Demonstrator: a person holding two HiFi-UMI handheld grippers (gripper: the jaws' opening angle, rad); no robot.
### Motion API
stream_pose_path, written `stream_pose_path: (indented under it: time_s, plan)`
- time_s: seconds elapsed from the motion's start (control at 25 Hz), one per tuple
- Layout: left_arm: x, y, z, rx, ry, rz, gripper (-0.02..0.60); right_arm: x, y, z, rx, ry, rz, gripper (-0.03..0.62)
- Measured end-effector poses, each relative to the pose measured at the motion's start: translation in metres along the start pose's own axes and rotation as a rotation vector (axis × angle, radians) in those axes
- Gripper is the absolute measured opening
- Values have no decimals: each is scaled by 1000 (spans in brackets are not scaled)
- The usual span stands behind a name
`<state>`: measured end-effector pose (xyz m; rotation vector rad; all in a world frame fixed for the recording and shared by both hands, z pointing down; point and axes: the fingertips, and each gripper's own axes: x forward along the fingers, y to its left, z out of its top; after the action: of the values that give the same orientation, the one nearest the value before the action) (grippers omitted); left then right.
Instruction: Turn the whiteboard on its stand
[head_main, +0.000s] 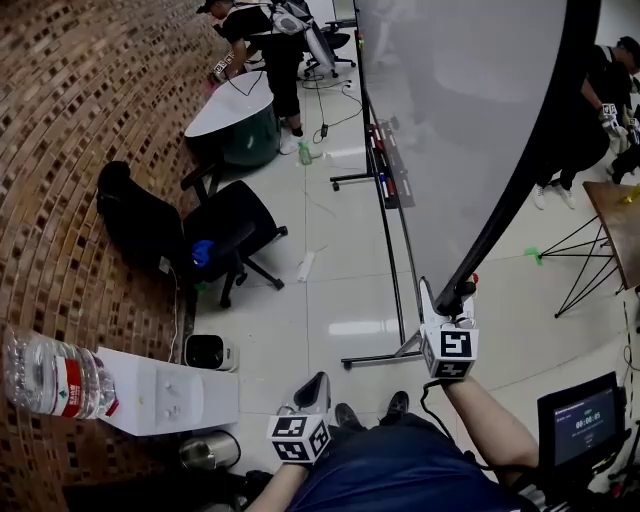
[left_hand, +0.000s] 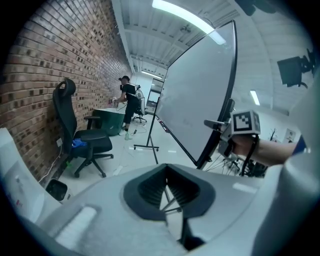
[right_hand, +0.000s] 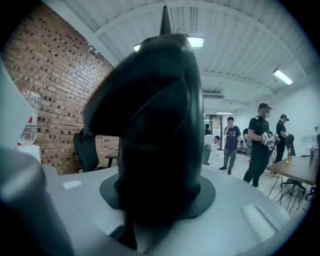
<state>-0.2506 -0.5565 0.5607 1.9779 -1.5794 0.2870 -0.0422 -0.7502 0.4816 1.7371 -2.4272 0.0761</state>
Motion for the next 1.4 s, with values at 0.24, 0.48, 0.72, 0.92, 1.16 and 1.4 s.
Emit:
stream_pose_path:
  time_s: [0.24, 0.48, 0.72, 0.92, 1.16, 1.4]
  plan:
    - [0, 11, -2, -40, 7, 0, 6, 11, -15, -4, 3, -25, -9, 144]
    - [6, 4, -1, -62, 3, -28, 6, 18, -31, -1, 49, -17, -36, 110]
    - [-12, 18, -33, -92, 26, -73, 6, -12, -22, -5, 68, -22, -61, 103]
    - [-23, 27, -66, -128, 72, -85, 6, -35, -19, -6, 76, -33, -77, 101]
    - [-45, 37, -71, -127, 60, -35, 6, -55, -8, -16, 74, -20, -78, 100]
    - [-71, 7, -51, -76, -10, 3, 6, -75, 4, -21, 52, -12, -97, 98]
